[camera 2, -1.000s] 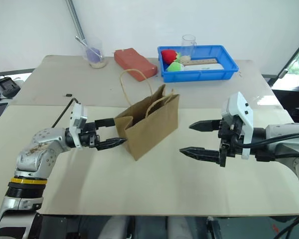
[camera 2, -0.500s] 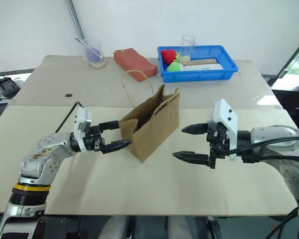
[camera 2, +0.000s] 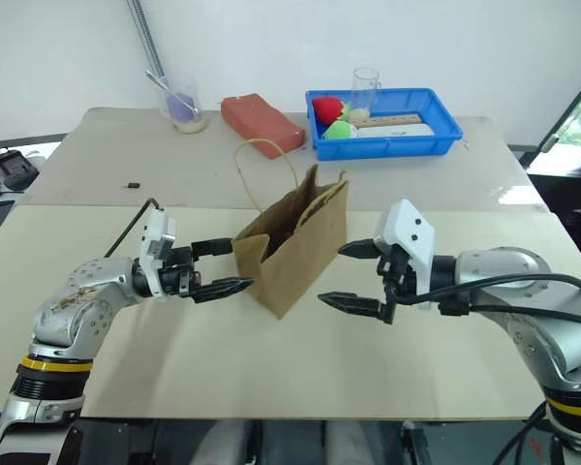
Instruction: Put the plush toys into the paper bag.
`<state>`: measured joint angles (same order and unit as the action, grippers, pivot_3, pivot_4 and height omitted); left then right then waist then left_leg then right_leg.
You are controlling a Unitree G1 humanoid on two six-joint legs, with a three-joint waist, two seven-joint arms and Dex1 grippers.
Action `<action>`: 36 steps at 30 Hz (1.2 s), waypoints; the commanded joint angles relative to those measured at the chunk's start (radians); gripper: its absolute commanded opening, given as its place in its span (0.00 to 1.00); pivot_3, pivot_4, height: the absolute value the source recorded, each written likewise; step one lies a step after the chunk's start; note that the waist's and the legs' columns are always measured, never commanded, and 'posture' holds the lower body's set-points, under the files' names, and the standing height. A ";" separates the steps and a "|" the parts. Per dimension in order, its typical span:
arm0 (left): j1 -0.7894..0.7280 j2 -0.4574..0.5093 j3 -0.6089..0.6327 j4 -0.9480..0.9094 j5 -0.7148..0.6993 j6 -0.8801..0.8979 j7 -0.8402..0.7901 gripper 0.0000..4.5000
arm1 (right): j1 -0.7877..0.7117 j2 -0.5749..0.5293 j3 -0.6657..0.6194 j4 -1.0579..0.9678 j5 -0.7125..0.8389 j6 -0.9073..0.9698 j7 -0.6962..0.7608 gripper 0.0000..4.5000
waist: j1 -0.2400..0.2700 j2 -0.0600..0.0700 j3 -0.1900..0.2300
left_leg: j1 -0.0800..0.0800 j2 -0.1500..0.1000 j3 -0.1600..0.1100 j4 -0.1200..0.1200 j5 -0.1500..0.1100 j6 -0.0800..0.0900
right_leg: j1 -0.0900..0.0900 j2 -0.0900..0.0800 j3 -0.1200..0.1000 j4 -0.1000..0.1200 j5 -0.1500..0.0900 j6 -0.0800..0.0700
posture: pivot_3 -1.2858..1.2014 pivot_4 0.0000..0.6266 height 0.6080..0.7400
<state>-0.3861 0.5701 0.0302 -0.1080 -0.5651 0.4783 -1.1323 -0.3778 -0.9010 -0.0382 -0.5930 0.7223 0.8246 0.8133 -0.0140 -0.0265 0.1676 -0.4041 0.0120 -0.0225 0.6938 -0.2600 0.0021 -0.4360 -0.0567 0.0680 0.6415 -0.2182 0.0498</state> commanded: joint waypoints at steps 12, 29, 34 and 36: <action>-0.018 0.017 0.010 -0.022 -0.012 -0.015 -0.008 1.00 | -0.110 0.193 0.251 0.059 -0.203 -0.041 -0.082 0.01 | -0.004 0.000 0.000 | 0.000 0.000 0.000 0.000 0.000 0.000 | 0.000 0.001 0.000 0.000 0.000 0.000 | 0.52 0.24 1.00; -0.021 -0.059 -0.036 -0.049 0.012 0.010 0.104 1.00 | -0.180 0.425 0.334 0.240 -0.350 -0.116 -0.111 0.01 | -0.003 0.000 0.000 | 0.000 0.000 -0.001 0.000 0.000 0.000 | 0.000 0.000 0.000 0.001 0.000 0.000 | 0.52 0.24 1.00; -0.033 -0.114 -0.056 -0.020 0.071 -0.014 0.208 1.00 | -0.160 0.414 0.313 0.213 -0.348 -0.100 -0.097 0.01 | -0.003 0.000 0.000 | 0.001 0.000 -0.001 0.000 0.000 0.000 | 0.000 0.000 0.000 0.002 0.000 0.000 | 0.52 0.24 1.00; -0.043 -0.141 -0.053 -0.006 0.090 -0.031 0.247 1.00 | -0.137 0.379 0.287 0.171 -0.324 -0.079 -0.076 0.01 | -0.002 0.000 0.000 | 0.000 0.000 -0.001 0.000 0.000 0.000 | 0.000 0.000 0.000 0.002 0.000 0.000 | 0.52 0.24 1.00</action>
<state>-0.4087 0.4348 -0.0267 -0.1090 -0.4917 0.4776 -0.9184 -0.5214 -0.5028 0.2941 -0.3573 0.3766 0.7412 0.7199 -0.0161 -0.0264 0.1675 -0.4038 0.0116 -0.0235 0.6938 -0.2600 0.0020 -0.4363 -0.0567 0.0677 0.6430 -0.2180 0.0494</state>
